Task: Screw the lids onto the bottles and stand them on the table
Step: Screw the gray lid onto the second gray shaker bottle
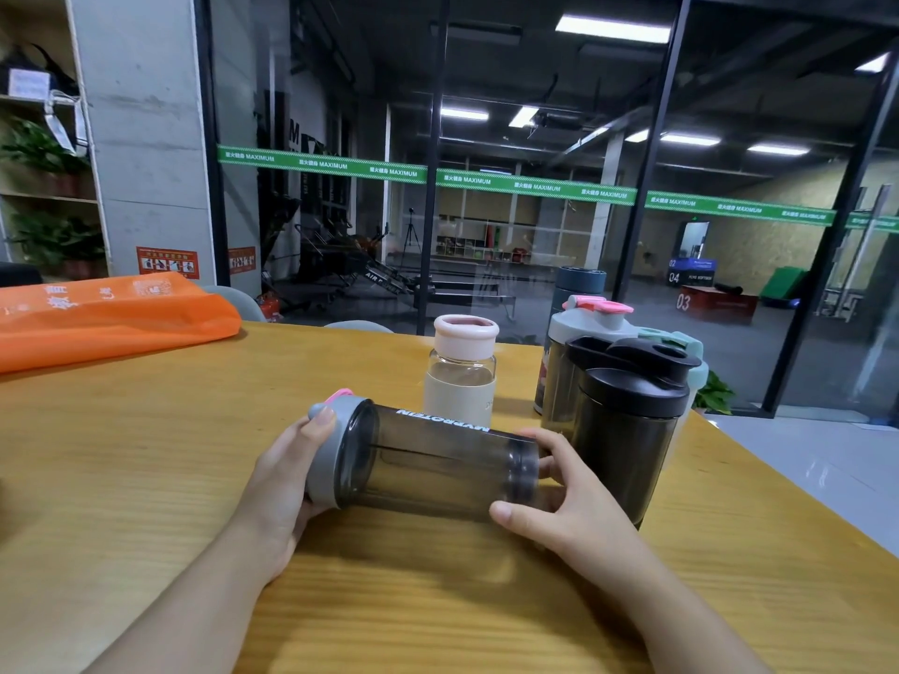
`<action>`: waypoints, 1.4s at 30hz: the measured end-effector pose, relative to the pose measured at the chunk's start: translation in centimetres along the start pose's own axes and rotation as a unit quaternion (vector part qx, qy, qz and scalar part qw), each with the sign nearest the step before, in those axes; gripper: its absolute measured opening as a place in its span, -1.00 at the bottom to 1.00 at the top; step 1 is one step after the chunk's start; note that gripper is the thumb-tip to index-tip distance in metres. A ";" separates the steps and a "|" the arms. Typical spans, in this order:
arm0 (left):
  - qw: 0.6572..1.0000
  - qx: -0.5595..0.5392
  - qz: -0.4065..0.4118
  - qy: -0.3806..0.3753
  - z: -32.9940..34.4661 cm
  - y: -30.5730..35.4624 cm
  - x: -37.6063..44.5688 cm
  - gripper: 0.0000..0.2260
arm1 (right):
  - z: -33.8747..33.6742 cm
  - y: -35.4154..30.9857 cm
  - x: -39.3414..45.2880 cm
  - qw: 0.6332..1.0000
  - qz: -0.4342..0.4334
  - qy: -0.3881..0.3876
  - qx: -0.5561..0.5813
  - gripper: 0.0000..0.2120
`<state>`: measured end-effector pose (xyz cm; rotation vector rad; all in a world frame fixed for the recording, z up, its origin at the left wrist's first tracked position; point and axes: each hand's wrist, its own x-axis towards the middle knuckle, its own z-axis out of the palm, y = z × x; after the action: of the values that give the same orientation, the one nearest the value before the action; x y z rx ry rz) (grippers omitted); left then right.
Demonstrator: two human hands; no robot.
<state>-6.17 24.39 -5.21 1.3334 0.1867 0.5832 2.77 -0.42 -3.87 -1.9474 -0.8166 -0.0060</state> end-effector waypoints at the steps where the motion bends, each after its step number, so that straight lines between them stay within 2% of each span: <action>1: 1.000 0.003 0.001 -0.002 0.0 0.0 0.0 -0.46 | 0.0 0.1 0.0 1.000 0.009 0.001 0.000 -0.34; 9: 1.000 0.014 0.002 -0.023 0.1 0.3 -0.3 -0.40 | 0.0 -0.1 -0.1 0.997 0.068 -0.027 0.033 -0.59; 14: 0.999 0.013 0.012 -0.039 0.3 0.5 -0.4 -0.40 | 0.0 0.1 0.2 0.996 0.076 -0.023 0.032 -0.45; 16: 0.999 0.014 0.009 -0.032 0.3 0.4 -0.4 -0.27 | 0.1 0.2 0.1 0.997 0.074 -0.024 0.028 -0.55; 19: 0.999 0.011 0.001 -0.042 0.2 0.2 -0.4 -0.11 | 0.0 0.1 0.1 0.996 0.085 -0.022 0.019 -0.85; 23: 0.996 0.015 -0.009 -0.082 0.5 0.3 -0.6 -0.04 | 0.2 -0.3 0.1 0.996 0.076 -0.005 0.042 -0.67; 25: 0.996 0.007 -0.013 -0.087 0.5 0.2 -0.5 -0.05 | 0.4 -0.2 0.0 0.996 0.075 -0.007 0.057 -0.80; 26: 0.996 0.004 -0.015 -0.084 0.5 0.2 -0.5 -0.06 | 0.5 -0.2 0.0 0.995 0.071 -0.013 0.066 -0.79; 29: 0.997 -0.010 -0.012 -0.078 0.5 0.2 -0.4 -0.18 | 0.7 0.1 0.0 0.998 0.029 -0.012 0.056 -0.39; 31: 0.997 -0.010 -0.008 -0.078 0.5 0.2 -0.4 -0.16 | 0.7 0.2 0.0 0.999 0.012 0.011 0.052 -0.32; 37: 0.996 0.008 -0.017 -0.086 0.5 0.0 -0.4 -0.14 | 0.6 -0.2 -0.3 0.999 0.023 0.028 -0.006 -0.45; 42: 0.996 0.015 -0.014 -0.090 0.6 -0.1 -0.3 -0.21 | 0.6 -0.1 -0.4 0.998 0.053 0.022 -0.010 -0.66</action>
<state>-6.15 23.74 -5.18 1.4026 0.0655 0.4355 2.21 -0.09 -4.26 -2.0004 -0.6854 0.0063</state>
